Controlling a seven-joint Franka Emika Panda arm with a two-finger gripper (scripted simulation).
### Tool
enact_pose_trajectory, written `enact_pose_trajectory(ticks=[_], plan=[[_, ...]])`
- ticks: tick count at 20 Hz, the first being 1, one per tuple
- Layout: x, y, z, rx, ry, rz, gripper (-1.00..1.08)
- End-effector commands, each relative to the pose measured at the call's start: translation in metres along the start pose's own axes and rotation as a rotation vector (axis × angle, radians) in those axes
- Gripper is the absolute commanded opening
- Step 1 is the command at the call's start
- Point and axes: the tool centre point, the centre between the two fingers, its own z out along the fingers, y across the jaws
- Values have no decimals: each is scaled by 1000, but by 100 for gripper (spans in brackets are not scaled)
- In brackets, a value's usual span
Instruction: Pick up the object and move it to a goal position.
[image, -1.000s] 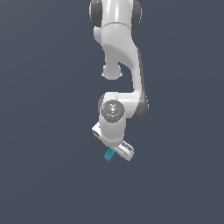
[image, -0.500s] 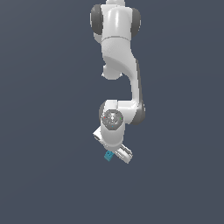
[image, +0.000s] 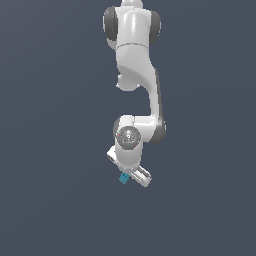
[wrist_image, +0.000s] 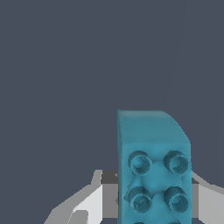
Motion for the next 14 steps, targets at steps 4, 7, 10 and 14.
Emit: enact_pose_trajectory(ticks=[4,7,10,14], plan=[[0,0,0,0,1,0,-100],[1,1,-1,0,0,0,-100],[6,10,-4,0,0,0,-100],[22,32,-14,0,0,0,-100]])
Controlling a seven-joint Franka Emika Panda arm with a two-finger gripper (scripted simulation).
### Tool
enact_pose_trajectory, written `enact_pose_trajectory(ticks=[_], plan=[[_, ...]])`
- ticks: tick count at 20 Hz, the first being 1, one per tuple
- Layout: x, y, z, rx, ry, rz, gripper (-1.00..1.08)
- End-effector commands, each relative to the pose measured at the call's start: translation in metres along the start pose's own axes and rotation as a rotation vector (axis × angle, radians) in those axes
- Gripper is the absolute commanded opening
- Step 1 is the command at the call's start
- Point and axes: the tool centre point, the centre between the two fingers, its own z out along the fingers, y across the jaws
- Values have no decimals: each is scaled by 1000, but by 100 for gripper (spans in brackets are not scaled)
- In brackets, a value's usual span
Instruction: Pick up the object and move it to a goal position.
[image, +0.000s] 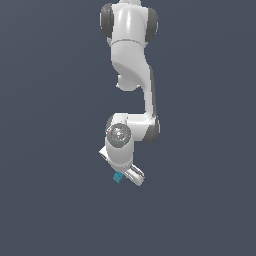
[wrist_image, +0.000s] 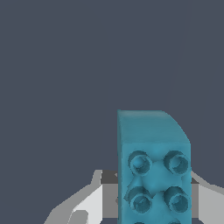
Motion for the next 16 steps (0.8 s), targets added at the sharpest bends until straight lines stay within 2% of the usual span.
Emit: enact_pose_trajectory(ticks=[1,8,16], plan=[[13,17,-8,1,2,2,-100],[42,58,-26,1,2,2,-100],[45,58,-27,1,2,2,-100]])
